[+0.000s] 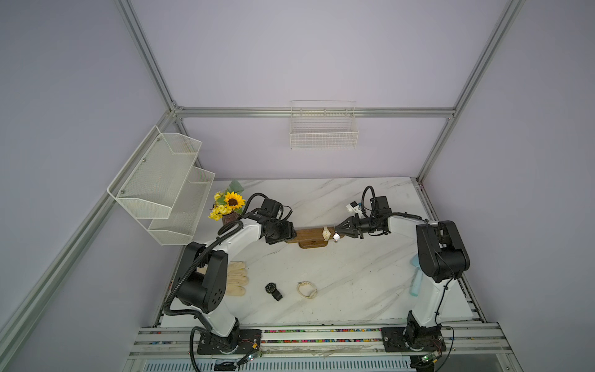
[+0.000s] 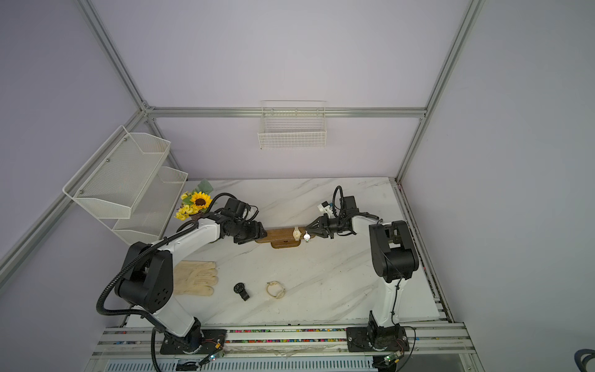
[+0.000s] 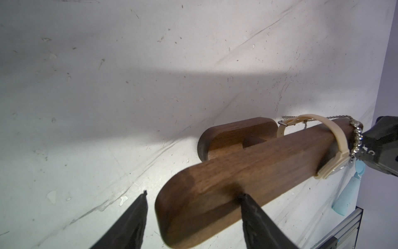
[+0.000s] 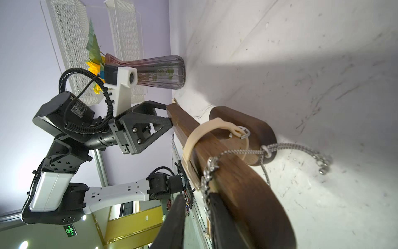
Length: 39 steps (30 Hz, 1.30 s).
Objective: Place watch on stand
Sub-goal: Place the watch on the stand.
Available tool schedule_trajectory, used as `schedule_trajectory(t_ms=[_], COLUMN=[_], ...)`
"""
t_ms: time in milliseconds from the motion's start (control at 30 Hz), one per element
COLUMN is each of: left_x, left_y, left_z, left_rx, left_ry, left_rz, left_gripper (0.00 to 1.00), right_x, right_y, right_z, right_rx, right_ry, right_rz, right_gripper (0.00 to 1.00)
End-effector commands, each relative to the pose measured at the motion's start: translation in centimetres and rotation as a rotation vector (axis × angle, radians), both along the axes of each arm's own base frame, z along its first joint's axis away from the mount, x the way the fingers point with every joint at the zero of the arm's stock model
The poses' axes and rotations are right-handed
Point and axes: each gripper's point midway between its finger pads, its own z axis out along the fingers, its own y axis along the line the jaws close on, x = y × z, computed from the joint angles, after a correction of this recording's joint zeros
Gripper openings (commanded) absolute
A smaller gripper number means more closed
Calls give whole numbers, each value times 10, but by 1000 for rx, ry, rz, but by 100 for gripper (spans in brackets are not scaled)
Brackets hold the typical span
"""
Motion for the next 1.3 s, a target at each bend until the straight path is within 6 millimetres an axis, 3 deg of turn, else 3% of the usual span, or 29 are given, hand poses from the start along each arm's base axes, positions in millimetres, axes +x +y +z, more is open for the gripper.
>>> schedule_trajectory(t_ms=[0, 700, 1067, 1267], left_x=[9, 9, 10, 11], left_y=[2, 5, 6, 5], left_z=[8, 12, 11, 12], left_rx=[7, 12, 10, 10], left_ry=[-33, -46, -44, -47], left_rz=[0, 2, 5, 1], left_gripper=[67, 68, 68, 68], right_x=[5, 19, 24, 18], right_y=[-4, -6, -14, -31], right_z=[1, 20, 42, 60], right_rx=[-41, -70, -99, -226], right_ry=[-16, -78, -145, -227], right_rz=[-44, -87, -127, -201], right_gripper=[26, 28, 30, 29])
